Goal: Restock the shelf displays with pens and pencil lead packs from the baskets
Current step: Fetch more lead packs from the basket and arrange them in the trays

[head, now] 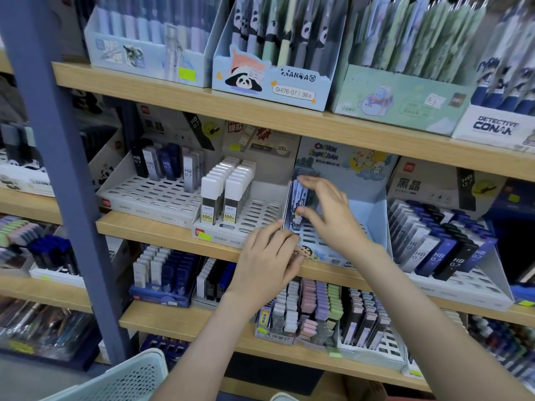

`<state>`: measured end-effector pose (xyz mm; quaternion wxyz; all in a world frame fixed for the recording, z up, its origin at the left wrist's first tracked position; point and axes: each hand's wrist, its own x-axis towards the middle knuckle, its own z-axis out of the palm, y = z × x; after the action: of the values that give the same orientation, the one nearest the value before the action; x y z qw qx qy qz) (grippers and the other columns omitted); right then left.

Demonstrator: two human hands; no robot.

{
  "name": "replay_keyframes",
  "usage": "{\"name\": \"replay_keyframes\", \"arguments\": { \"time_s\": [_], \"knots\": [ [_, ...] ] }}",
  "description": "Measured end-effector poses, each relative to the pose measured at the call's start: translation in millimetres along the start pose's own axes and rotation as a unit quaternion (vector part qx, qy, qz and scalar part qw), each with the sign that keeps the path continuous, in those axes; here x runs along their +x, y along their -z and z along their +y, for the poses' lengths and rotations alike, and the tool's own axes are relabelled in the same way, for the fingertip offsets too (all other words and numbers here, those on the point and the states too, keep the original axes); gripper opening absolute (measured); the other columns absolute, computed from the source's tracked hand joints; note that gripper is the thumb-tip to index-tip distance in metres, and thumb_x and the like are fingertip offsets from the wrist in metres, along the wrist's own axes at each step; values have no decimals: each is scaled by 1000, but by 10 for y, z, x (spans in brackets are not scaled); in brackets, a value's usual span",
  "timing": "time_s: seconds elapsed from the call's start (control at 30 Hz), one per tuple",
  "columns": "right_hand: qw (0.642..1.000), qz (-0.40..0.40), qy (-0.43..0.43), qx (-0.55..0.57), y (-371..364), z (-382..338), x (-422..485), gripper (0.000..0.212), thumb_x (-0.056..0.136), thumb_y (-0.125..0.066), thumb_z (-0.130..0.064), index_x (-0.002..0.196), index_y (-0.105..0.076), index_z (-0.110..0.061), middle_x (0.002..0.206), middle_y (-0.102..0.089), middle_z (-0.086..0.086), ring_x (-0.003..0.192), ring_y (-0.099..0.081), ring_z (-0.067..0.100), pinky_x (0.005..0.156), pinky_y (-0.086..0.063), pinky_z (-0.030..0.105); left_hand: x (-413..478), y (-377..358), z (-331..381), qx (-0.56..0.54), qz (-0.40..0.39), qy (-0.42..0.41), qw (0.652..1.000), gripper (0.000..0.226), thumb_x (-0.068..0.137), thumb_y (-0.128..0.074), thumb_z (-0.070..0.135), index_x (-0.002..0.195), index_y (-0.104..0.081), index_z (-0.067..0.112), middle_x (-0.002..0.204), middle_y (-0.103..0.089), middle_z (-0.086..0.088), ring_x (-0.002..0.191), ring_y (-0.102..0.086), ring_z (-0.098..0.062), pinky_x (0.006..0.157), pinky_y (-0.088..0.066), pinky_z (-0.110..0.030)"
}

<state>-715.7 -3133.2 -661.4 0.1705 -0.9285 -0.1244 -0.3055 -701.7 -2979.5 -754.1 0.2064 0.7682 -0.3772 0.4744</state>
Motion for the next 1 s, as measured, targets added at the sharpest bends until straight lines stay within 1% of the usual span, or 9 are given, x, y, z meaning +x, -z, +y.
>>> {"name": "replay_keyframes", "arguments": {
  "time_s": [0.1, 0.2, 0.4, 0.5, 0.63, 0.7, 0.8, 0.9, 1.0],
  "knots": [
    [1000, -12, 16, -2, 4, -25, 3, 47, 93, -57, -19, 138, -42, -17, 144, -42, -2, 136, -29, 9, 104, -21, 30, 1, 0, 7, -1, 3, 0, 1000, 26, 89, -56, 31, 102, -68, 12, 106, -67, -2, 117, -50, -22, 95, -39, -35],
    [998, -34, 32, -36, -13, -56, 2, 48, 96, -51, -22, 142, -36, -21, 149, -35, -6, 136, -18, -1, 108, -12, 27, 0, -1, 12, -1, 2, 0, 1000, 25, 90, -55, 31, 101, -68, 12, 106, -67, -2, 117, -51, -21, 95, -39, -34],
    [1000, 17, 1, -8, -61, -10, -14, 42, 96, -51, -18, 137, -42, -18, 141, -44, -1, 137, -30, 14, 108, -20, 32, -4, 5, 5, 2, -4, -2, 1000, 26, 89, -56, 31, 103, -67, 13, 107, -66, -1, 118, -49, -21, 96, -38, -34],
    [1000, 7, -5, 19, -65, 13, -31, 44, 96, -52, -18, 138, -40, -18, 143, -43, -1, 137, -31, 16, 108, -21, 30, -11, -4, 6, -2, -4, -2, 1000, 26, 89, -55, 31, 104, -67, 13, 107, -66, -1, 118, -49, -21, 96, -38, -34],
    [1000, 3, -4, 17, -64, 19, -25, 46, 95, -53, -19, 139, -40, -18, 144, -42, 0, 136, -32, 17, 111, -27, 42, -16, -5, 9, -7, -15, 1, 1000, 27, 90, -52, 32, 104, -67, 13, 107, -66, -1, 118, -49, -21, 95, -38, -34],
    [1000, -7, -6, -4, -49, 9, -51, 50, 96, -52, -22, 142, -35, -22, 148, -37, -3, 140, -25, 12, 113, -22, 44, -15, 3, 13, -8, -20, 2, 1000, 28, 91, -51, 31, 104, -67, 13, 108, -66, -2, 118, -49, -21, 96, -38, -35],
    [999, -4, 2, -35, -4, -5, -243, 55, 98, -46, -30, 147, -23, -29, 154, -24, -6, 143, -10, 6, 114, -12, 36, -41, 17, 70, -6, -14, 14, 1000, 29, 94, -50, 28, 107, -66, 9, 111, -66, -6, 119, -50, -24, 100, -35, -36],
    [998, 58, -6, -30, 58, -24, -680, 50, 98, -43, -31, 145, -28, -23, 149, -34, 1, 140, -24, 15, 112, -19, 33, -175, 44, 259, -5, 10, 20, 1000, 34, 91, -52, 22, 118, -62, 3, 123, -63, -12, 124, -48, -25, 106, -30, -36],
    [993, 111, -2, -26, 27, -7, -1389, 42, 94, -48, -20, 134, -38, -10, 132, -47, 8, 122, -40, 21, 103, -27, 29, -509, 55, 574, -48, 3, -19, 999, 39, 91, -51, 19, 127, -54, 4, 131, -58, -14, 126, -45, -25, 107, -30, -37]
  ]
}}
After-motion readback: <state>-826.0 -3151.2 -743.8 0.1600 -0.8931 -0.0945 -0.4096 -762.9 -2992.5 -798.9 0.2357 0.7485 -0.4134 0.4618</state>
